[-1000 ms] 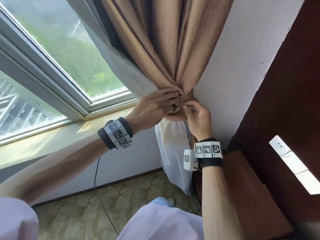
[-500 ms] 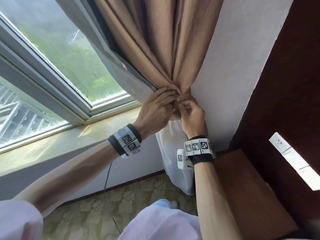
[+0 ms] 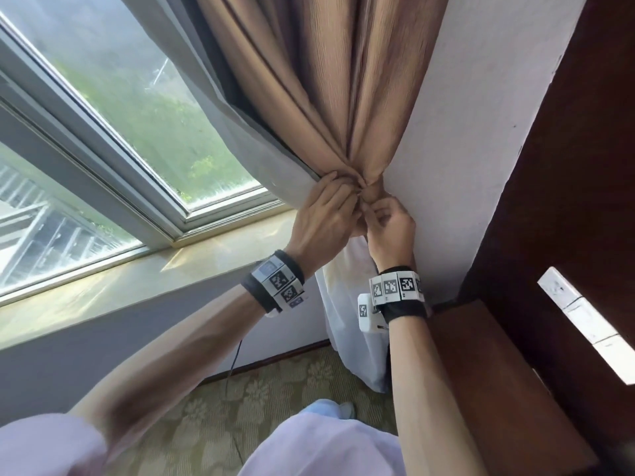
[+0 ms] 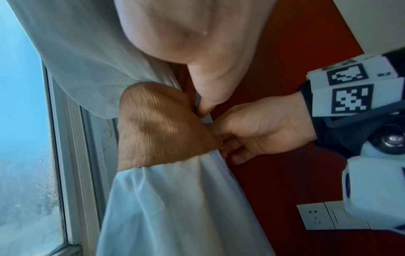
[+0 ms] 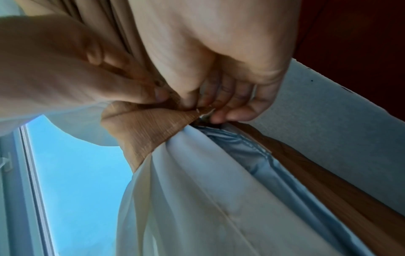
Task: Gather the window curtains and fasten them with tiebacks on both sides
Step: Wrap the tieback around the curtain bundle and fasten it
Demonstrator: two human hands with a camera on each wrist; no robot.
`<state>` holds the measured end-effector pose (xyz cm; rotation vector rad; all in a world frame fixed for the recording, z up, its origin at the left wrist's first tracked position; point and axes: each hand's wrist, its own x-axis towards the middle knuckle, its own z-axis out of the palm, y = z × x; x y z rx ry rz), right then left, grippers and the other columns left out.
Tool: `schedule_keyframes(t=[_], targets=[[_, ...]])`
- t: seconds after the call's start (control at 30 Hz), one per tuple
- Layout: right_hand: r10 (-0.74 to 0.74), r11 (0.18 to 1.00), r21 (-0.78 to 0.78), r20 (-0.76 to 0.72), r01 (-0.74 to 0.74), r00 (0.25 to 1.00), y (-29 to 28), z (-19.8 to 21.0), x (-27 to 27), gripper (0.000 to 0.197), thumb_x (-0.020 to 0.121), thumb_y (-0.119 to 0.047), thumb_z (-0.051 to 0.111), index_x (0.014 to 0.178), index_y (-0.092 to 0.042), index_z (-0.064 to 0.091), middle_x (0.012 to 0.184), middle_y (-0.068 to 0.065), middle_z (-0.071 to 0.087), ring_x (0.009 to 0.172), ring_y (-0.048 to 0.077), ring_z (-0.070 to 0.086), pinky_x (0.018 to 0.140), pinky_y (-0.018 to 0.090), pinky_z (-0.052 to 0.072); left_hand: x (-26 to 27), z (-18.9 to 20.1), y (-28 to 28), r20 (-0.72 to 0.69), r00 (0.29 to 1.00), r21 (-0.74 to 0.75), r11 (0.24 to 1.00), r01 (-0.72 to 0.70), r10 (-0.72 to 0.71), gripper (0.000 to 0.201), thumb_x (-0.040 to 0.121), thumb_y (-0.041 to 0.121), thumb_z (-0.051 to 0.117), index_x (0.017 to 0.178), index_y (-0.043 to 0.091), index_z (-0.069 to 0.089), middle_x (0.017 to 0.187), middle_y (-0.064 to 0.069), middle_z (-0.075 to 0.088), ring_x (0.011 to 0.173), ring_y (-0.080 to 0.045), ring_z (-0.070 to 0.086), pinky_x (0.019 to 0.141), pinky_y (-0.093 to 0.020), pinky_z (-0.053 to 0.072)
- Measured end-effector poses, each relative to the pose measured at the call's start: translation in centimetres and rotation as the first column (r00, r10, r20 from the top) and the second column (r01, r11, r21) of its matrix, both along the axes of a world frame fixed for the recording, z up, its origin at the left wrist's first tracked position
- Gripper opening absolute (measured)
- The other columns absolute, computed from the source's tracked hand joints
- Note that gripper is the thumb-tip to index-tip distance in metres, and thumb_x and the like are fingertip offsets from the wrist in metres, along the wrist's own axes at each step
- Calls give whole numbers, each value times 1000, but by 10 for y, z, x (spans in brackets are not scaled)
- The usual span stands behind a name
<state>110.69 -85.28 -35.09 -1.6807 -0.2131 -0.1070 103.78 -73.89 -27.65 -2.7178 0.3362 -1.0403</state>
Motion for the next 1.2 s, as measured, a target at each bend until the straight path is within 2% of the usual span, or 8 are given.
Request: schedule_keyframes(t=[0.17,0.33,0.47,0.67,0.8,0.9,1.0,1.2], targets=[[-134,983,-146,-132,114,982,-9,-6,-6,48,84,-67,71,69,-23,59,72,0,72,73,28,68,70,40,55,9,-13,-14,53,992,-17,994,-112,113,28,93,23,73,108,-1,73,112,-13,70,115,-29,65,125,-39,28],[74,995,89,-290,-50,954,-19,-21,0,18,84,-44,78,77,-29,71,78,-5,77,73,15,73,77,46,61,17,-16,-25,40,970,0,970,-242,242,17,90,7,64,105,1,70,104,-13,65,110,-33,62,121,-44,35],[110,957,291,-349,-4,930,-25,-18,-3,8,91,-7,76,85,-12,75,72,3,73,53,2,62,54,20,49,18,-6,-35,-19,961,-29,961,-275,274,16,87,5,61,101,6,67,99,-10,62,103,-32,60,118,-42,33],[283,889,455,-451,-55,847,-34,-9,-10,20,93,-14,78,107,0,73,78,10,71,52,6,55,43,15,40,17,15,-46,-128,969,-228,945,-236,211,14,75,14,72,87,12,66,87,-6,68,100,-29,60,105,-39,35],[282,849,529,-483,19,829,-31,-7,-10,20,92,-4,76,111,2,72,70,7,69,47,7,54,44,17,40,13,25,-55,-136,980,-305,935,-182,146,24,75,4,68,95,6,55,71,-5,64,84,-29,64,98,-41,36],[297,762,643,-457,80,838,-26,-14,-13,14,91,2,73,103,-6,76,64,-1,61,47,7,42,44,20,29,19,42,-72,-139,969,-203,952,-230,205,40,61,0,72,95,9,53,62,-3,60,69,-28,63,88,-39,35],[438,667,745,-377,-14,816,-34,-13,-13,29,96,2,64,104,-20,81,72,-3,52,52,5,31,51,25,16,21,42,-81,-182,942,-19,956,-291,283,45,60,13,80,98,16,56,79,-1,68,81,-26,65,91,-38,33],[541,678,731,-428,-74,724,-54,-12,-5,13,94,7,66,93,-5,70,73,5,55,44,1,38,43,15,29,13,19,-76,-147,877,130,887,-442,458,26,83,31,67,103,15,64,104,-8,56,102,-30,53,103,-43,36]])
